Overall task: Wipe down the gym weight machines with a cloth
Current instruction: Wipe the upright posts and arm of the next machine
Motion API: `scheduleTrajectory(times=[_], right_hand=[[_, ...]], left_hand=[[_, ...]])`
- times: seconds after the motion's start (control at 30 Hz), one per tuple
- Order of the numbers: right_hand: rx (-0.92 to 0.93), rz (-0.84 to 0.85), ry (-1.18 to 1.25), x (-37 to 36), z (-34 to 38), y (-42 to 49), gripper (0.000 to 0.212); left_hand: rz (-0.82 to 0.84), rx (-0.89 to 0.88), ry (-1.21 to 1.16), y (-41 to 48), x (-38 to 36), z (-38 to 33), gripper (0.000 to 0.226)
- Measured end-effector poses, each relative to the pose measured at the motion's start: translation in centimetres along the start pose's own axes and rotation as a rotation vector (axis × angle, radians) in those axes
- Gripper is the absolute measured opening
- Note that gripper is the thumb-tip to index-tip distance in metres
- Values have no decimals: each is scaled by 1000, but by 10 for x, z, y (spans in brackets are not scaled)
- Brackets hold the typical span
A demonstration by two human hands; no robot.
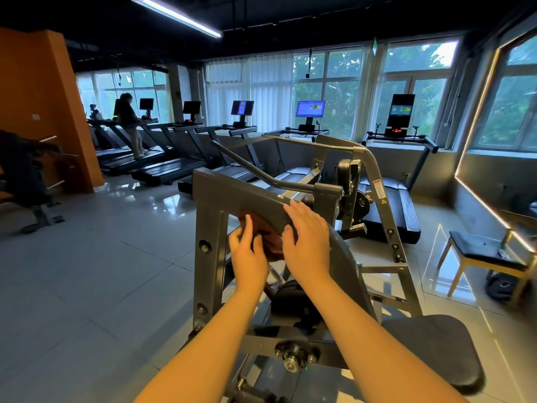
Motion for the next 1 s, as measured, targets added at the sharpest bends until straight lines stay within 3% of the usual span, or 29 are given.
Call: scheduleTrajectory(times=[0.07,0.13,0.27,0.37,0.5,0.67,0.77,0.83,1.0], right_hand=[[0,5,-4,1,0,-1,43],[-5,12,-12,-1,1,0,43],[-53,5,38,2,1,2,41],[-29,8,36,1,1,2,42],[-9,-15,-30,-3,4,4,40],[36,5,28,-14,30,17,34],[55,4,111,-23,47,25,32],[62,35,125,-30,53,31,31],[95,116,168,-60,73,54,32]], left_hand=[[-16,-2,37,0,-1,-6,54],[58,-138,84,-12,-13,-21,50],[89,-332,186,-32,-24,-39,22],[39,-267,160,-10,-9,-26,54],[-101,48,60,33,19,-8,53],[16,-133,76,15,4,-27,66],[111,-161,253,13,-1,-22,80],[120,-131,238,24,7,-19,75],[99,-299,290,78,35,-31,67]])
Point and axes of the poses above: each hand's wrist, its own y-axis towards the middle knuckle, its own x-axis out of the back of the hand, z = x × y, the point moved 5 cm from there along y, towards the middle knuckle, and after that the axes turned 3 degrees about -z, right-handed, at the moved point
